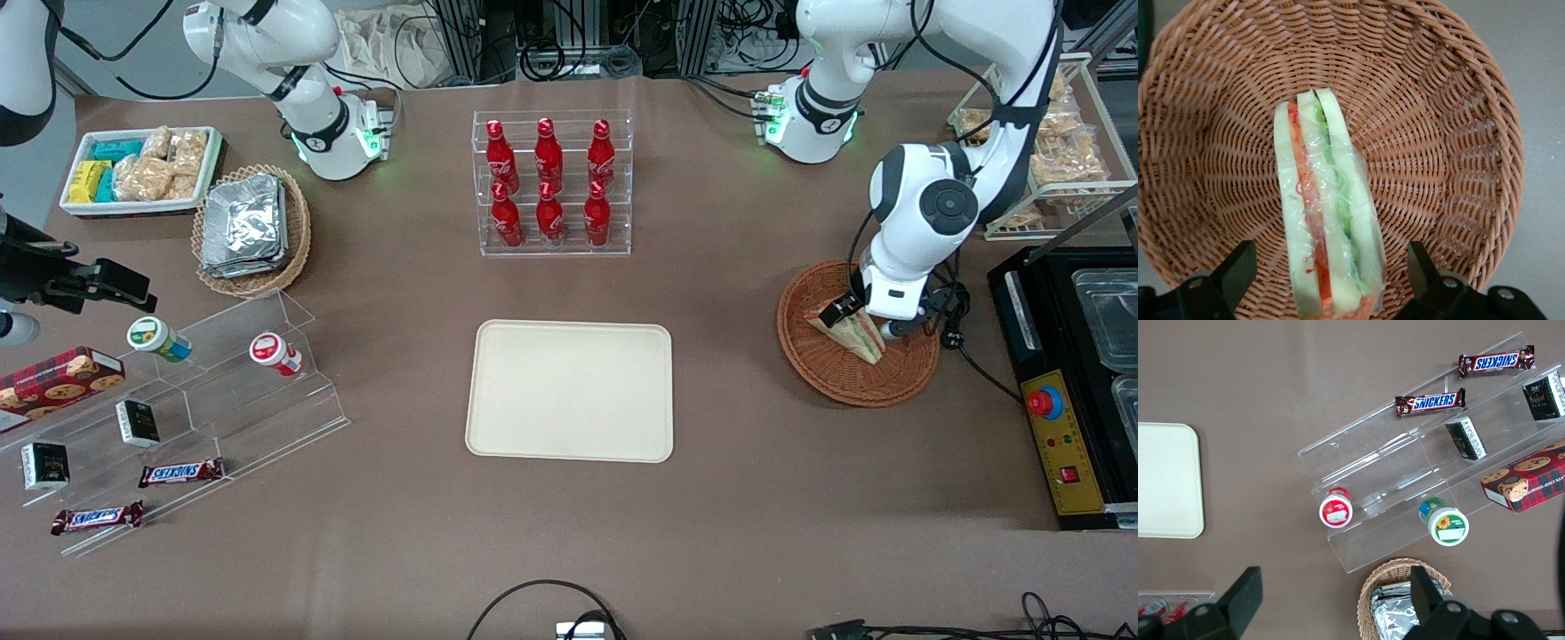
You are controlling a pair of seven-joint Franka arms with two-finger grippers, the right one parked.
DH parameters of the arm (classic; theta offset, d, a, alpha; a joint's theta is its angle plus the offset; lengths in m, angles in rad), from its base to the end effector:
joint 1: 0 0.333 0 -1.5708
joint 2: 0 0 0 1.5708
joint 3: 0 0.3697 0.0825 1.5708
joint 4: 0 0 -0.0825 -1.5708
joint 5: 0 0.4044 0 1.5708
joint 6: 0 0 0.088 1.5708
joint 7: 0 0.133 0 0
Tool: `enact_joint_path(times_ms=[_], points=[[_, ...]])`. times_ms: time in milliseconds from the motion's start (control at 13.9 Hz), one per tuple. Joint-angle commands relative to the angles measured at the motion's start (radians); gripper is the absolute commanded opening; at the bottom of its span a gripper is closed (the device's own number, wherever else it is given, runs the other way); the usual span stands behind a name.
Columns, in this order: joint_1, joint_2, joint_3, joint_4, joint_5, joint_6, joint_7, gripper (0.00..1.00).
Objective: Place sandwich from basket to tray
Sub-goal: 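Lower the open left gripper around the wrapped sandwich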
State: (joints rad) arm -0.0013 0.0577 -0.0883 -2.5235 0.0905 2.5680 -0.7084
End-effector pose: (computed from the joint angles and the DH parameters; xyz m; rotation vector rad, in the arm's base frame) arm 0.4728 -0.0429 0.2646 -2.9833 -0.8298 -0.0080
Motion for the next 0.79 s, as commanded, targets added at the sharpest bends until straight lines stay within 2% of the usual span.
enact_joint_path(times_ms=[0, 144, 432, 647, 719], points=[[-0.009, 0.025, 0.004, -0.014, 0.040, 0.057, -0.034, 1.00], [-0.008, 0.034, 0.004, -0.012, 0.060, 0.057, -0.034, 0.98], [-0.006, 0.047, 0.005, -0.005, 0.061, 0.063, -0.034, 0.79], [-0.005, 0.045, 0.005, -0.001, 0.061, 0.063, -0.029, 0.47], [-0.005, 0.044, 0.005, -0.001, 0.061, 0.063, -0.028, 0.40]])
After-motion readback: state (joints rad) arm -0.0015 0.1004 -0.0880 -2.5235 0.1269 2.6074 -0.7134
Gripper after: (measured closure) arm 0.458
